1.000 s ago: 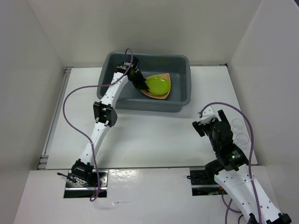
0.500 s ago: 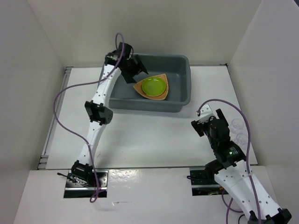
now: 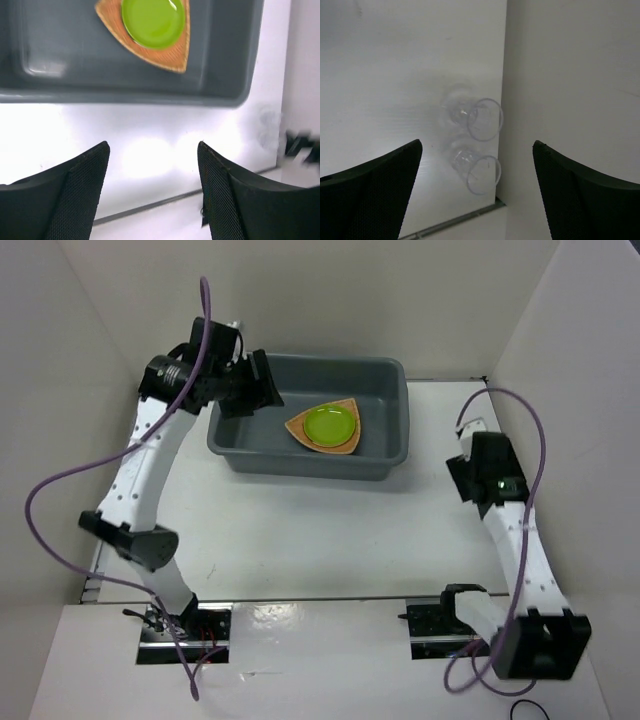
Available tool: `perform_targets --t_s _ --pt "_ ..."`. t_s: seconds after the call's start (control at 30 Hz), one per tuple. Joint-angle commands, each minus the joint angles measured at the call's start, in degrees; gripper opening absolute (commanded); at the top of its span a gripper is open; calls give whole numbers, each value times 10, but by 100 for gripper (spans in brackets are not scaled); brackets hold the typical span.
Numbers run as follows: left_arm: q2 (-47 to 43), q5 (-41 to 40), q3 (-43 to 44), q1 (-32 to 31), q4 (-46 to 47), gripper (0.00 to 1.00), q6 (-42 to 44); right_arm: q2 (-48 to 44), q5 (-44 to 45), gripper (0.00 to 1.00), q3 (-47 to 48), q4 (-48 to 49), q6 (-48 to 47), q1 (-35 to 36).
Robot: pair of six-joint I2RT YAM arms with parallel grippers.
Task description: Place the mixed dishes into the plastic bin
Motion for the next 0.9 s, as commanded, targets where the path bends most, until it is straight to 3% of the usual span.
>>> perform_targets --t_s 0.0,0.03,0.07,0.17,0.37,0.7,0.87 --pt "-111 24 -161 -12 74 78 18 97 -19 93 81 -54 -61 -113" --pt "-145 63 -267 -12 127 78 7 114 -19 92 100 -60 -67 -134" --pt "-200 75 -308 -12 143 78 -2 129 -26 92 100 -60 -73 -151" --pt "-248 82 -372 -12 141 78 -14 150 -26 92 80 -41 -89 -193" --pt "-255 55 -384 -12 74 81 19 174 -34 88 19 9 -99 -199" --pt "-281 55 -427 -12 69 81 1 228 -108 78 -7 42 -125 -207" --pt "-287 55 -438 -12 69 82 -5 259 -134 62 4 42 -135 -212"
